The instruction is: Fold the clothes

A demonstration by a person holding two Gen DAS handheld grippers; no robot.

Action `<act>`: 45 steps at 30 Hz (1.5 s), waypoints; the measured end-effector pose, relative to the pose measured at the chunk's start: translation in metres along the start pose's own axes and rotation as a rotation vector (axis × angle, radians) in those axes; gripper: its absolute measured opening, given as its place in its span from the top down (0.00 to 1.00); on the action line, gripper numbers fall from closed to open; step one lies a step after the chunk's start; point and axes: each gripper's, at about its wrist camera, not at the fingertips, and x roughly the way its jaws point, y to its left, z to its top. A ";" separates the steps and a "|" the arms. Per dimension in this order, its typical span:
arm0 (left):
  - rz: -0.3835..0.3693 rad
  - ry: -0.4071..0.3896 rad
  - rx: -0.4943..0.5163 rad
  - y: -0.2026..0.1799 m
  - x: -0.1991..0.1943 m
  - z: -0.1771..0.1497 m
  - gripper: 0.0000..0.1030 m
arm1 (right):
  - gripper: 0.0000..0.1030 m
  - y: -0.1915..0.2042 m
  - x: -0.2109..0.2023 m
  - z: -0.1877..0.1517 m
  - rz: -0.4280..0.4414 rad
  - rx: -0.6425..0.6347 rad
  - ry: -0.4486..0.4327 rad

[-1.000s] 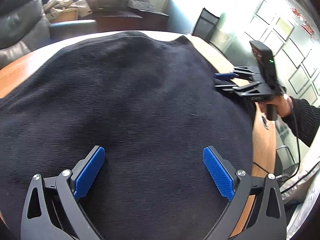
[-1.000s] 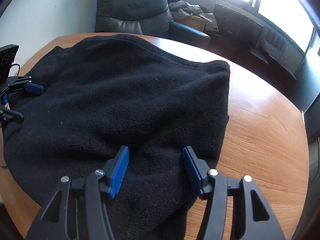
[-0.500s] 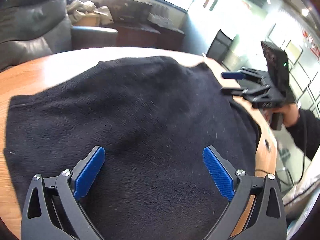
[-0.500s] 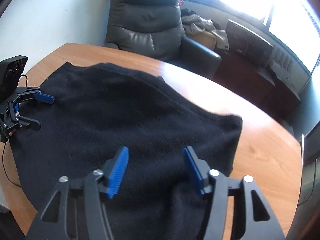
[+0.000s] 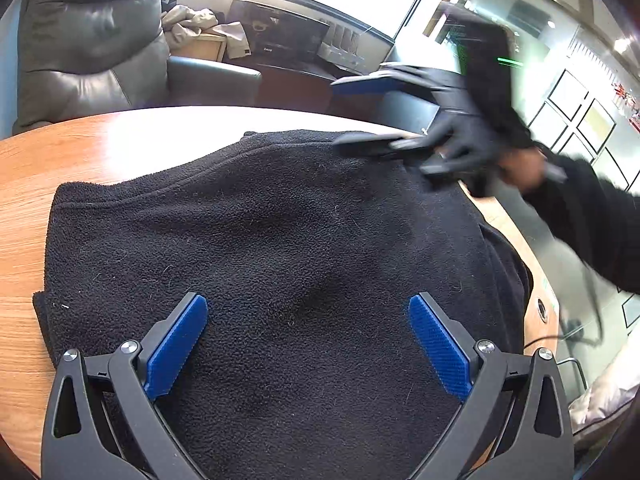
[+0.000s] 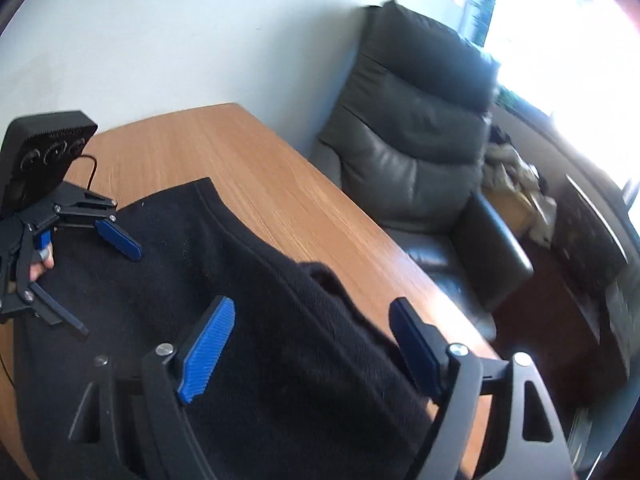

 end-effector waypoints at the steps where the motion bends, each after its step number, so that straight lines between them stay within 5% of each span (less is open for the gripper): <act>1: 0.001 -0.003 0.003 -0.001 0.001 0.000 0.01 | 0.16 -0.007 0.016 0.001 0.046 -0.004 0.051; 4: -0.002 -0.014 0.005 -0.002 -0.001 -0.001 0.01 | 0.55 -0.027 0.052 -0.001 0.199 0.048 0.192; 8: -0.016 -0.018 -0.003 0.003 -0.005 -0.003 0.01 | 0.79 -0.038 0.050 -0.010 0.275 0.112 0.200; 11: -0.021 -0.025 -0.013 -0.005 0.010 0.002 0.01 | 0.89 -0.031 0.016 0.001 0.271 0.127 0.097; 16: -0.033 -0.062 0.006 -0.012 -0.003 0.008 0.00 | 0.89 -0.037 -0.015 0.035 0.241 0.181 -0.075; 21: -0.015 -0.050 0.001 -0.010 0.000 0.006 0.00 | 0.78 -0.048 0.049 0.004 0.186 0.256 0.135; 24: 0.029 0.008 -0.023 0.003 0.012 -0.004 0.01 | 0.69 -0.053 0.028 -0.008 0.123 0.330 0.067; 26: 0.031 0.010 -0.023 0.006 0.011 -0.007 0.01 | 0.41 -0.058 -0.017 -0.014 0.040 0.365 -0.043; 30: 0.046 0.027 -0.002 0.004 0.011 -0.004 0.01 | 0.13 -0.050 -0.113 -0.037 -0.066 0.354 -0.222; 36: 0.003 -0.006 0.046 -0.018 0.007 0.028 0.00 | 0.16 -0.015 -0.098 -0.109 -0.005 0.416 0.004; 39: -0.012 -0.002 0.107 -0.035 0.024 0.041 0.00 | 0.29 -0.012 -0.066 -0.144 -0.040 0.464 0.115; 41: 0.014 0.042 0.082 -0.027 0.040 0.039 0.00 | 0.40 -0.039 -0.063 -0.168 -0.131 0.557 0.125; 45: 0.047 0.097 0.027 -0.010 0.062 0.036 0.03 | 0.39 -0.097 -0.084 -0.202 -0.299 0.753 0.120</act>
